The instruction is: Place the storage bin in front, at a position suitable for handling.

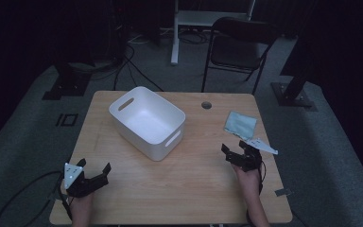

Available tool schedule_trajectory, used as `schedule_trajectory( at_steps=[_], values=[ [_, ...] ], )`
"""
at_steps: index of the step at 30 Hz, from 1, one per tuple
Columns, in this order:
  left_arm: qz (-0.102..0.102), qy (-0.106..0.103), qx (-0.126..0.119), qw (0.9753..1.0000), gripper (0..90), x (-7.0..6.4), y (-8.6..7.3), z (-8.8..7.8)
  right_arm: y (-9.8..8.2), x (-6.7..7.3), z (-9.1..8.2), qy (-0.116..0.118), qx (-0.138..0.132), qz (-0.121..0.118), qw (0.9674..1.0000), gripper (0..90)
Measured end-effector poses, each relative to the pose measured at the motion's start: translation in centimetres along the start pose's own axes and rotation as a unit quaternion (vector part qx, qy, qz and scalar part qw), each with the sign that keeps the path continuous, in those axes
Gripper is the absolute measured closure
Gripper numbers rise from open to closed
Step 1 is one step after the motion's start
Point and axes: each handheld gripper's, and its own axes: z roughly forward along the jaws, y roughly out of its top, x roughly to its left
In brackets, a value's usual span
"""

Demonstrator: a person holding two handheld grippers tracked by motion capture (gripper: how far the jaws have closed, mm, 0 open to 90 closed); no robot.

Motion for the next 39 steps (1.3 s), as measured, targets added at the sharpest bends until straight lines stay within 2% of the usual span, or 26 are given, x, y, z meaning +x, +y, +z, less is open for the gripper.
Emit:
schedule_trajectory(
  at_steps=[11, 29, 39],
  values=[
    [-0.002, -0.001, 0.001, 1.0, 1.2, -0.1, -0.1, 0.1, 1.5, 1.8, 1.7, 0.032, 0.001, 0.002, 0.9995, 14.5],
    [-0.002, -0.004, 0.005, 1.0, 1.2, -0.1, -0.1, 0.2, 5.2, 4.9, 3.9, 0.064, -0.005, -0.023, 0.9977, 15.2],
    [0.0, -0.004, 0.005, 1.0, 1.2, -0.2, 0.0, 0.2, 6.6, 6.0, 5.0, 0.076, -0.008, -0.032, 0.9966, 15.2]
  ],
)
